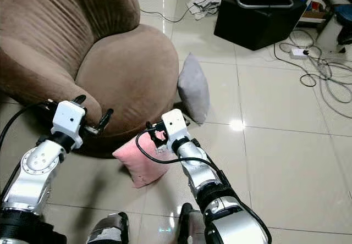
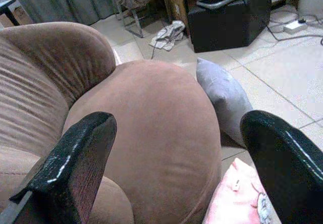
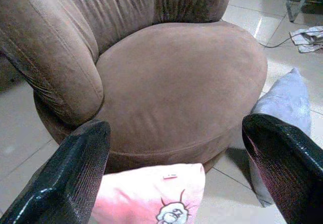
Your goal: Move the pillow to the sofa from floor
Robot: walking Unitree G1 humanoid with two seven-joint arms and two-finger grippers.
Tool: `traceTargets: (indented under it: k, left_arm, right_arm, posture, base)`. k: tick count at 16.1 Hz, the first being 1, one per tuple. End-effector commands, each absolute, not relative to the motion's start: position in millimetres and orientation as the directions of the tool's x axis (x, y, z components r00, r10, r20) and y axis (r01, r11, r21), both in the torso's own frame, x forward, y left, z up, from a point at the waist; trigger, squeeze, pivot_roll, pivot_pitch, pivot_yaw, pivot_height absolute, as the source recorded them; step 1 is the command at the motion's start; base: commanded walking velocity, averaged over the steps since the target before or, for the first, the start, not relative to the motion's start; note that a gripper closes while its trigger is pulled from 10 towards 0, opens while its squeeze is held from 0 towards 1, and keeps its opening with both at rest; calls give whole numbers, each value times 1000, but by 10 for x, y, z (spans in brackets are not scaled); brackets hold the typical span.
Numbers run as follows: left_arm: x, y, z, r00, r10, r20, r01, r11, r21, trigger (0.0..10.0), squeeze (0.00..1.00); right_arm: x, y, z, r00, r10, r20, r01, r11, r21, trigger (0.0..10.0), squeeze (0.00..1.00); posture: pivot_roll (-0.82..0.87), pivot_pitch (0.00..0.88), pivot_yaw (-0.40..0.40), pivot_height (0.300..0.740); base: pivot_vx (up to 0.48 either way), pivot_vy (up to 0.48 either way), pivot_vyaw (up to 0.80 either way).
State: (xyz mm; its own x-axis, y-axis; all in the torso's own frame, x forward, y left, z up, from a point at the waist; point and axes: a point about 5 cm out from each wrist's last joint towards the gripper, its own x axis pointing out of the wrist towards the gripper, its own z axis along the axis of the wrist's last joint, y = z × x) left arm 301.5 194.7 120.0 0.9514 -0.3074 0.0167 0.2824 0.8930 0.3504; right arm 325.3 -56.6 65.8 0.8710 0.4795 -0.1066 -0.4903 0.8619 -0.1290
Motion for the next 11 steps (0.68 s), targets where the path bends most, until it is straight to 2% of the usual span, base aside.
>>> traceTargets:
  k: [1,6,11]
  left_arm:
    - [3018,1935,1173,953,-302,15,279,896,346,10000,1000]
    - [3056,1901,1171,951,-310,18,286,895,342,10000,1000]
    - [3065,1828,1148,949,-315,23,291,900,326,10000,1000]
  right_arm:
    - [3230,-595,624,869,481,-117,-493,861,-126,10000,0]
    - [3268,-634,654,877,467,-115,-480,868,-128,10000,0]
    - [3251,-667,617,872,470,-138,-487,864,-129,10000,0]
  posture:
    - [147,239,-34,740]
    - [129,227,-37,740]
    - [112,235,-53,732]
  base:
    - [0,0,0]
    - [0,0,0]
    - [0,0,542]
